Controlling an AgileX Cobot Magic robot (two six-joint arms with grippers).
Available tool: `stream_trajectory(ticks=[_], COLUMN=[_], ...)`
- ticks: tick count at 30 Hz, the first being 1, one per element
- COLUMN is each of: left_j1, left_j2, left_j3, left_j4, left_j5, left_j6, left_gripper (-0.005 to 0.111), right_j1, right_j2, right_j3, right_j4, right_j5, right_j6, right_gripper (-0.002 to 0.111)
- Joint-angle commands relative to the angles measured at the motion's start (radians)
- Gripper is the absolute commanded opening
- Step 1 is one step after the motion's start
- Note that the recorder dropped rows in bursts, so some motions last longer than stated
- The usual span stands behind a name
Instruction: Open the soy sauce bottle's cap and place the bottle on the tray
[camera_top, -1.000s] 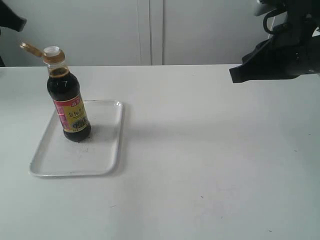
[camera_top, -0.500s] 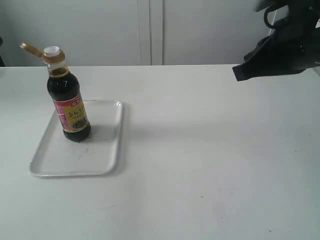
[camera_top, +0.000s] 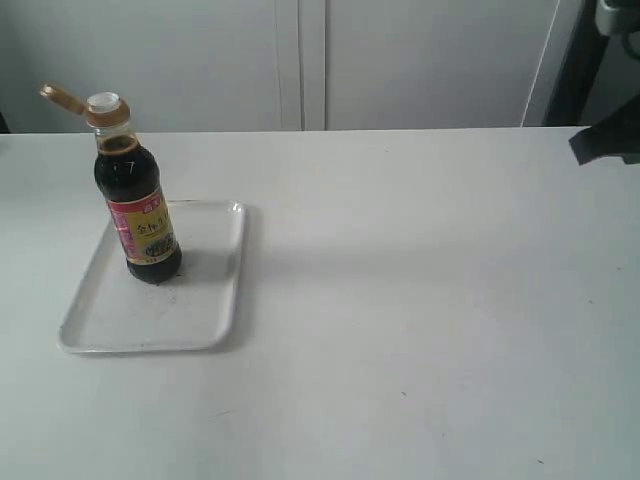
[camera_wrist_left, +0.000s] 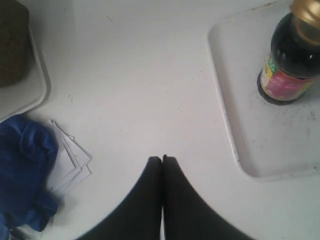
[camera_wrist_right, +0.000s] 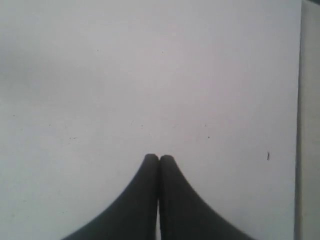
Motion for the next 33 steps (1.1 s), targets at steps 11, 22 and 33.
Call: stream_trajectory(ticks=[11, 22, 33], left_j1=[0.004, 0.004, 0.004], left_j2=[-0.328, -0.538, -0.767], left_j3=[0.354, 0.531, 0.737], left_j4=[-0.022, -0.024, -0.038], left_j5=[-0.358, -0.441, -0.564], left_j6=[-0.045, -0.085, -0.147], left_gripper=[0.0, 0.0, 0.0], right_j1=[-0.117, -0.072, -0.036], right_j2=[-0.108, -0.328, -0.557], right_j3=[0.098, 0.342, 0.456], right_j4=[0.274, 0.297, 0.314], right_j5=[-0.15, -0.448, -0.454], right_j6=[-0.173, -0.289, -0.296], right_gripper=[0.0, 0.0, 0.0])
